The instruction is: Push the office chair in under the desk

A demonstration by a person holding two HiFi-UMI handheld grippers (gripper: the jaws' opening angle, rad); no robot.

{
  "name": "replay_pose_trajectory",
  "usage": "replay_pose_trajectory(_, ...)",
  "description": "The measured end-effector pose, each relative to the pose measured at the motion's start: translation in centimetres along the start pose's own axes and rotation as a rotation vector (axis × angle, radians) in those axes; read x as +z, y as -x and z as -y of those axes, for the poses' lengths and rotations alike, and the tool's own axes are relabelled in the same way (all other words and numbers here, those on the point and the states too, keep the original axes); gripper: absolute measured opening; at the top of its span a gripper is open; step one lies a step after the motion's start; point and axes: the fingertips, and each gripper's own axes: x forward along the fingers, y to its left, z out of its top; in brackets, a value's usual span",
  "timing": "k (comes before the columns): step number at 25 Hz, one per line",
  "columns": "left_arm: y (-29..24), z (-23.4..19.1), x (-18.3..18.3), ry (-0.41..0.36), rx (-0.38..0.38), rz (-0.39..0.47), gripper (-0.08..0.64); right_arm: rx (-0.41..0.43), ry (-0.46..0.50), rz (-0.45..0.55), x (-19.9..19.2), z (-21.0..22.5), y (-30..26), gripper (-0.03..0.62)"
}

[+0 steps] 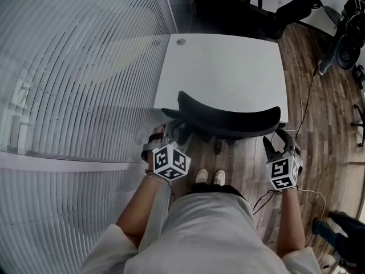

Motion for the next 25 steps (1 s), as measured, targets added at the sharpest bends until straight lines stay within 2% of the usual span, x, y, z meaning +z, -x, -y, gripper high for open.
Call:
replay_pose_trajectory(5,3.8,0.2,4.3,0.182,-0.026,0.171,0.187,-0.002,-0.158,0.136,4.0,0.2,3.5,0.164)
replay_pose_trajectory(9,6.8,0.7,7.9,0.355,-0.094,0.325,0.143,0.029,-0.276,0.244,7.1,-0.6,6.2,0.137)
replay_pose_trajectory(12,8.9,0.8,10.5,0.445,-0.129,0.436,0.12,0.048,-0.337,0.318,8.7,-1.2,7.7,0.119)
replay_pose_trajectory(19,12.8,1.0,13.8,0.581,-0.183,0.676,0.055,0.11,-0.4,0.439,12.9,-4.0,9.5,0.077)
replay_pose_trajectory(25,14.4,2.0,15.5,0.61,-0.199,0.746,0.044,0.162,-0.41,0.513,16.3,-6.4,11.7,0.057)
